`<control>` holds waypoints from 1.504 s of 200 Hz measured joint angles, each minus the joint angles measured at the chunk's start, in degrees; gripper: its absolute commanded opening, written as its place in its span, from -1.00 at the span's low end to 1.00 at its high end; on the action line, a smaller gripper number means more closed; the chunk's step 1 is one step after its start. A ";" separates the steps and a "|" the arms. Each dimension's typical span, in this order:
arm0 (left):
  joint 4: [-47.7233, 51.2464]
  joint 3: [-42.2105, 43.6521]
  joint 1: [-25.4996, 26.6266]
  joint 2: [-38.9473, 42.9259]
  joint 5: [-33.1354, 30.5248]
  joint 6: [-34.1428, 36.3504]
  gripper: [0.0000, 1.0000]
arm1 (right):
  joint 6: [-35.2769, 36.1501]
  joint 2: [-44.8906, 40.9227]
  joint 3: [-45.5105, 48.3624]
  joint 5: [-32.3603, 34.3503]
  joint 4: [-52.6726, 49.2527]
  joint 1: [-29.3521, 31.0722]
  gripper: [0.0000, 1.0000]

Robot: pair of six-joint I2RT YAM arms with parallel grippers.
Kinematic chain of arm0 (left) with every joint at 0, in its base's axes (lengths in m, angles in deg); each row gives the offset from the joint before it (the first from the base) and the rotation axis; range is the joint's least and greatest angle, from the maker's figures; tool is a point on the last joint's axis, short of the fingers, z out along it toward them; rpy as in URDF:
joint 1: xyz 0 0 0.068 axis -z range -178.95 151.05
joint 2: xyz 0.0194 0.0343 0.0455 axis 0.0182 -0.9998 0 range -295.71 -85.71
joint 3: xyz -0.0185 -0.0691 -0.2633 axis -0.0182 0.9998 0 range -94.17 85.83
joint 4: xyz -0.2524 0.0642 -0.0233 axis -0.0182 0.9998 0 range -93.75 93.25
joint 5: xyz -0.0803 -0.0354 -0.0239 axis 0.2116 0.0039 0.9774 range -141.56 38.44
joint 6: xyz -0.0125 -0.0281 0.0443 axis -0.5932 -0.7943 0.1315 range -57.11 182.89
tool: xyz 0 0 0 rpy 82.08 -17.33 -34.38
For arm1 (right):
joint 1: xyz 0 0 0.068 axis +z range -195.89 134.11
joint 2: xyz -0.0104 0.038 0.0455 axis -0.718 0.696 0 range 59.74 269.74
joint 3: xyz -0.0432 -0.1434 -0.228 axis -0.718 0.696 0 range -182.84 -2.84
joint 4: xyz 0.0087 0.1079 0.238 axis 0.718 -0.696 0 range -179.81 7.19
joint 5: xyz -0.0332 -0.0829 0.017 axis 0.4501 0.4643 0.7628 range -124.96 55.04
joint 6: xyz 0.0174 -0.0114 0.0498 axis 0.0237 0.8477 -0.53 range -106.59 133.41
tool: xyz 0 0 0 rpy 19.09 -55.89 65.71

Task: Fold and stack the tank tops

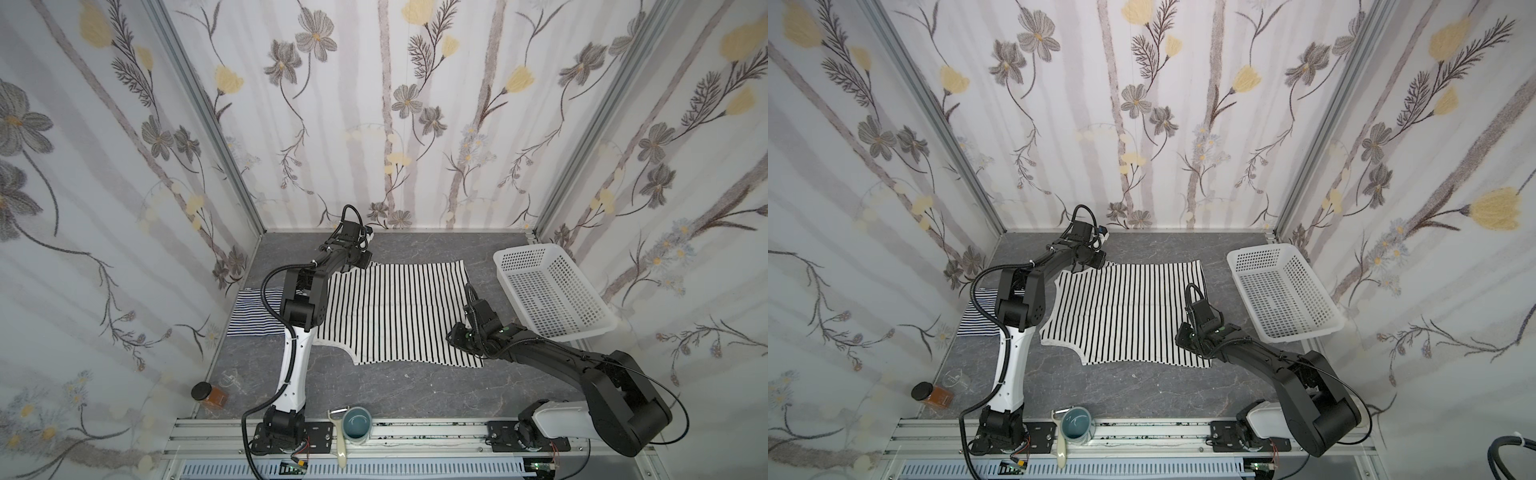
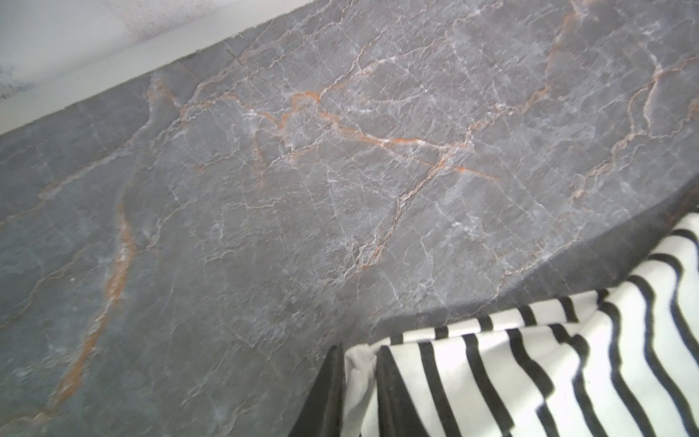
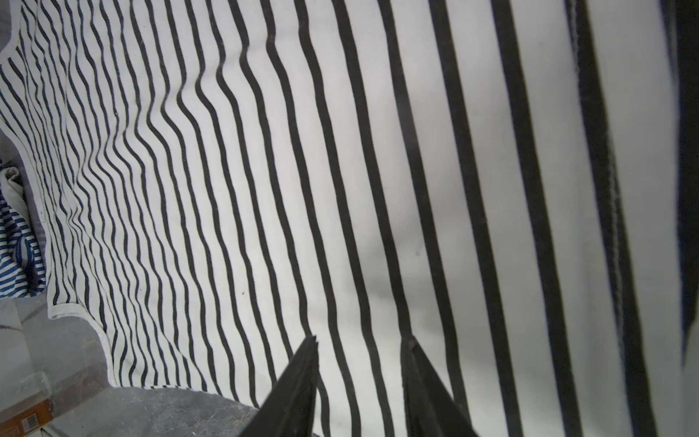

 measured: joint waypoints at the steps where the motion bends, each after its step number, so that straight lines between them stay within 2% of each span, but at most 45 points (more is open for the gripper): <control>1: 0.00 0.00 0.00 0.00 0.00 0.00 -0.78 | -0.02 0.02 0.00 0.00 0.02 0.00 -0.29; 26: 0.02 -0.13 0.02 -0.04 0.44 0.00 -1.00 | -0.17 0.98 0.37 0.00 0.66 0.11 -0.36; 232: 0.59 -2.10 -2.78 -0.70 0.76 -1.84 -0.99 | -2.93 4.31 1.88 0.26 7.19 1.38 -0.41; 245: 0.81 -2.10 -2.78 -0.81 0.79 -1.84 -0.91 | -3.08 4.31 1.88 0.26 7.21 1.38 -0.41; 253: 0.81 -2.12 -2.78 -0.81 0.81 -1.84 -0.72 | -3.08 4.31 1.86 0.26 7.21 1.38 -0.40; 266: 0.81 -2.25 -2.78 -0.83 0.81 -1.81 -0.30 | -3.10 4.31 1.75 0.24 7.19 1.38 -0.37; 275: 0.87 -2.25 -2.78 -0.83 0.83 -1.84 -0.15 | -3.13 4.15 1.75 0.17 7.26 1.40 -0.33; 301: 1.42 -1.64 -2.67 -0.07 0.83 -1.88 0.00 | -3.13 3.28 0.57 -0.20 5.20 1.57 -0.24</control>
